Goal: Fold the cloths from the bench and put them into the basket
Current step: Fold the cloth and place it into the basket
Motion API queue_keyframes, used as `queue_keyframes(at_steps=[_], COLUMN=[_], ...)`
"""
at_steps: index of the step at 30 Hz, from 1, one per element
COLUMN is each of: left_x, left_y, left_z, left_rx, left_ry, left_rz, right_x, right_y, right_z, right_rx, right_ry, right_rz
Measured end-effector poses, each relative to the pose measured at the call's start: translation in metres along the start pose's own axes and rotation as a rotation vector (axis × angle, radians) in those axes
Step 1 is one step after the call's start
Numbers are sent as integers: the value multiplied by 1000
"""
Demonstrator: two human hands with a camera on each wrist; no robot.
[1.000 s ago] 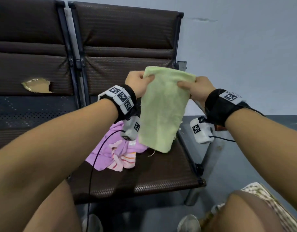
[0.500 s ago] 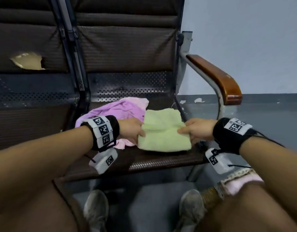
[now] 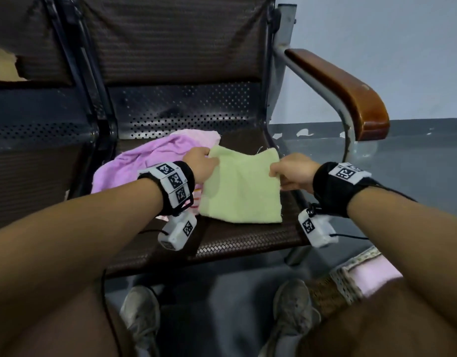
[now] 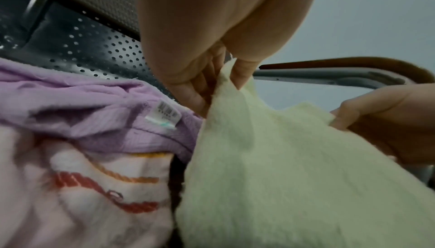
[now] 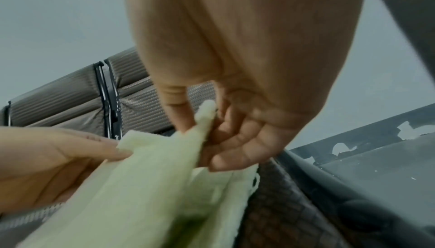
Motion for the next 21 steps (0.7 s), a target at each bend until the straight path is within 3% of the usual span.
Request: queue_keyframes(at_steps=[4,8,11,13,16,18,21], left_x=[-11,-5,15,30,40,39,34], left_y=[-13,-14,-25,-34,-38,-36,-29], left_z=[6,0,-3,5,21,26,27], left_rx=[48,-96,-158,-309,-517,-528,-526], left_ry=[71,-74,-265,-357,-435,-424,-408], left_rz=[-35,-112,94,257,316,285,179], right_x=[-20,-28,-12,1,15,18,19], right_y=[1,4,1,-10,-30,-34,-34], right_z=[-5,-3,7,6,-17,-29,-31], right_rx=[139,477,648,685,884,1021,1075], right_ry=[82,201,461,559,482,464,512], right_rz=[-131,-211,-253,-104,192,236,168])
Point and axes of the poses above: each hand's wrist, its own x-axis away from the middle knuckle, its own y-axis out of the back of the hand, z = x × y, the point moved 5 cm from there along -x, towards the middle knuckle, and after that the axes turned 10 degrees about -x, right-handed, at the moved point
